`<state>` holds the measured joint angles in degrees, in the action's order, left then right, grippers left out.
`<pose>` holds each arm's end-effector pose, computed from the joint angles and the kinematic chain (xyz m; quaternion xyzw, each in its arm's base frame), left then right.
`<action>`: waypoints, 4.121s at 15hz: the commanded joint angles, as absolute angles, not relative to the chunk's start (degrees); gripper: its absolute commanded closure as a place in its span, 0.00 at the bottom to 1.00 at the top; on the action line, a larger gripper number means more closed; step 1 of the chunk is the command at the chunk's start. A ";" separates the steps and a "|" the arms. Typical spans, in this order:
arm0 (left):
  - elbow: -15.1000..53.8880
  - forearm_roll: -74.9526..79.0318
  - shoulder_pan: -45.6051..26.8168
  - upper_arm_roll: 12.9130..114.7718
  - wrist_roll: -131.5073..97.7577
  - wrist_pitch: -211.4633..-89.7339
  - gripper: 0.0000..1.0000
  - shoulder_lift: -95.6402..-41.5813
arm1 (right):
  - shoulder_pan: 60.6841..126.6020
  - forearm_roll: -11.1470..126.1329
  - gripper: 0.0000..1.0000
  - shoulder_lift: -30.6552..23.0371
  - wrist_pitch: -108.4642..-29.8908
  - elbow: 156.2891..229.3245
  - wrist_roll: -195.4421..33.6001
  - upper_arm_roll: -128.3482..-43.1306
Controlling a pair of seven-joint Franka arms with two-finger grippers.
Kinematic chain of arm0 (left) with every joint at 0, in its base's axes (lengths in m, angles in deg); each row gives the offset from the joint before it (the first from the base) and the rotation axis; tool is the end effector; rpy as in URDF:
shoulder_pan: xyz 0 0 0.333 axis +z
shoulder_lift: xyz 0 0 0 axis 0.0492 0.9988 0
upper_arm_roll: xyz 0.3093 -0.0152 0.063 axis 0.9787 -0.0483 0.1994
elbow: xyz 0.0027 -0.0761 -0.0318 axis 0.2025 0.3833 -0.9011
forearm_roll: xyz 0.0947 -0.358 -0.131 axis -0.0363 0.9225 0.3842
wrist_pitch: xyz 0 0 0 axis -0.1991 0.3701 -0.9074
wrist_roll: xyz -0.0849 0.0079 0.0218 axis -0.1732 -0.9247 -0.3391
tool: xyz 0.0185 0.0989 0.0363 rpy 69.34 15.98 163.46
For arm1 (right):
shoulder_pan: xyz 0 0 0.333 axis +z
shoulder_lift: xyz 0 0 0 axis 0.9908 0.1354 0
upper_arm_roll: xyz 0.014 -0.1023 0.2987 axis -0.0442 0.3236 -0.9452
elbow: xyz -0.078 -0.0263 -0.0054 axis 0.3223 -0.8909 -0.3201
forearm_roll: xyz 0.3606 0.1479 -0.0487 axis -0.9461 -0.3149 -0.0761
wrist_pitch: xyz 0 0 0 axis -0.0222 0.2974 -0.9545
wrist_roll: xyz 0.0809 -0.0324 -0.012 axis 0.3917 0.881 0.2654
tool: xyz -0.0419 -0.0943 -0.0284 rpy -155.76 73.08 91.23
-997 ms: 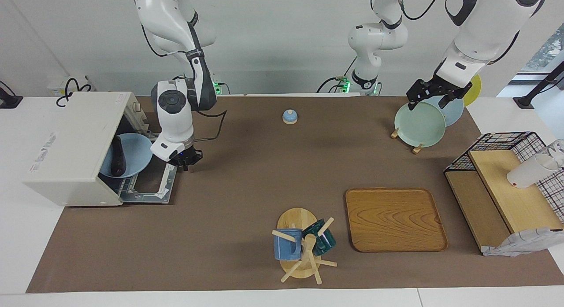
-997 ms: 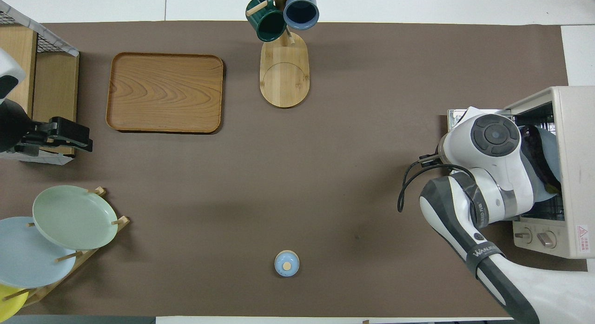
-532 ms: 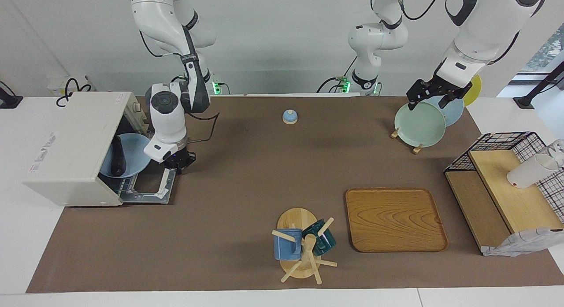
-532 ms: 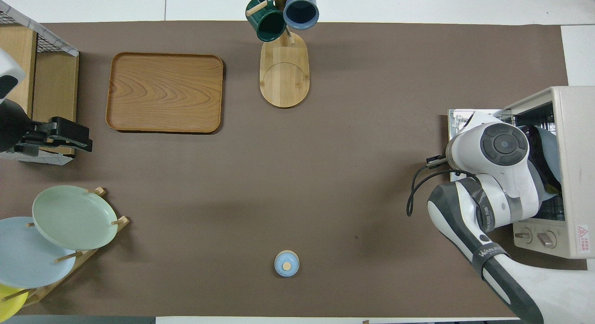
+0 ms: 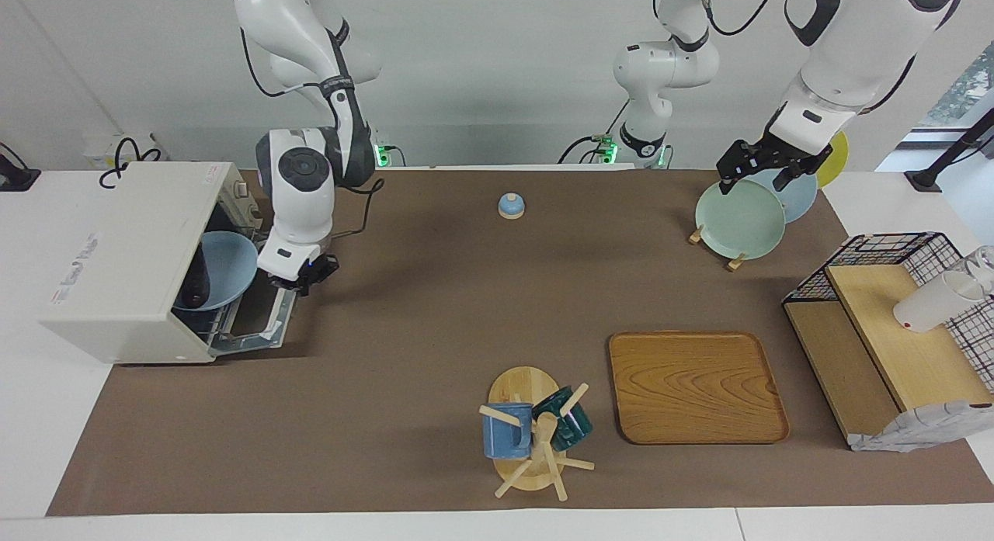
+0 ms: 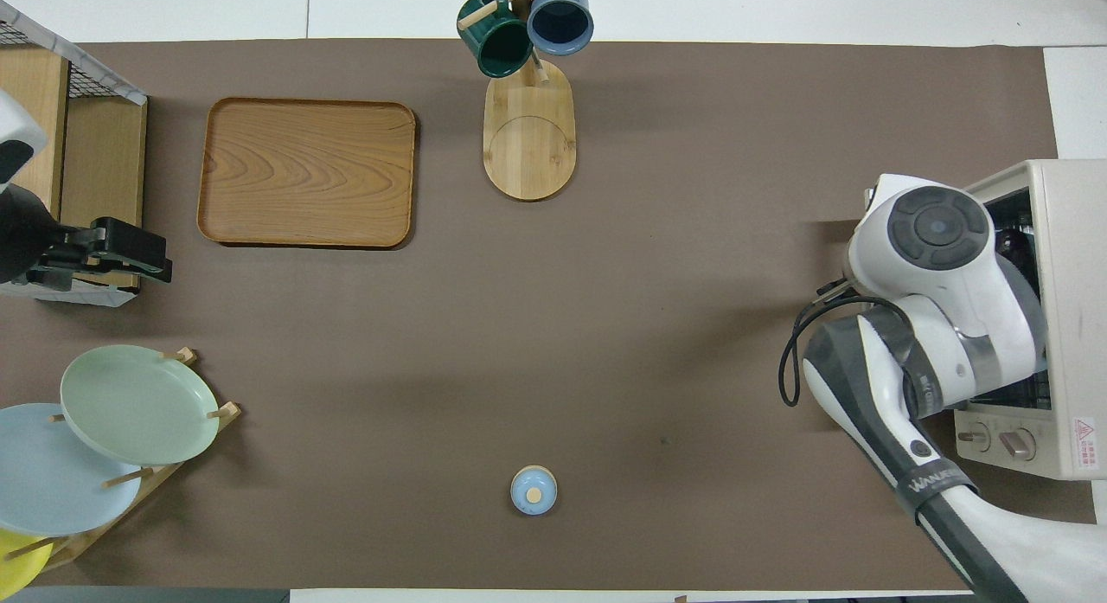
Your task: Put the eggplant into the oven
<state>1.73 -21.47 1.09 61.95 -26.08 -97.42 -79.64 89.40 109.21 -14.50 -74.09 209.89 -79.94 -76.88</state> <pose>0.5346 -0.0662 0.6159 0.9988 -0.0042 -0.0474 0.0088 0.5519 0.0377 0.3789 0.9617 0.2255 -0.0303 0.1528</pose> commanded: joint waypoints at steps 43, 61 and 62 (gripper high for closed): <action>2.13 -21.08 1.94 61.60 -26.78 -97.82 0.00 -79.99 | 77.39 89.22 0.00 -18.62 -36.74 178.70 -79.34 -78.80; 2.13 -21.08 2.03 61.60 -26.78 -97.82 0.00 -79.99 | 79.14 89.31 0.00 -16.43 -35.69 174.40 -87.60 -76.96; 2.13 -21.08 2.03 61.60 -26.78 -97.82 0.00 -79.99 | 79.23 89.40 0.00 -16.43 -35.78 174.57 -87.60 -76.96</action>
<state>1.73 -21.47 1.10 61.95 -26.08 -97.42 -79.64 79.10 89.67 -17.49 -36.22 176.08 -86.63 -77.14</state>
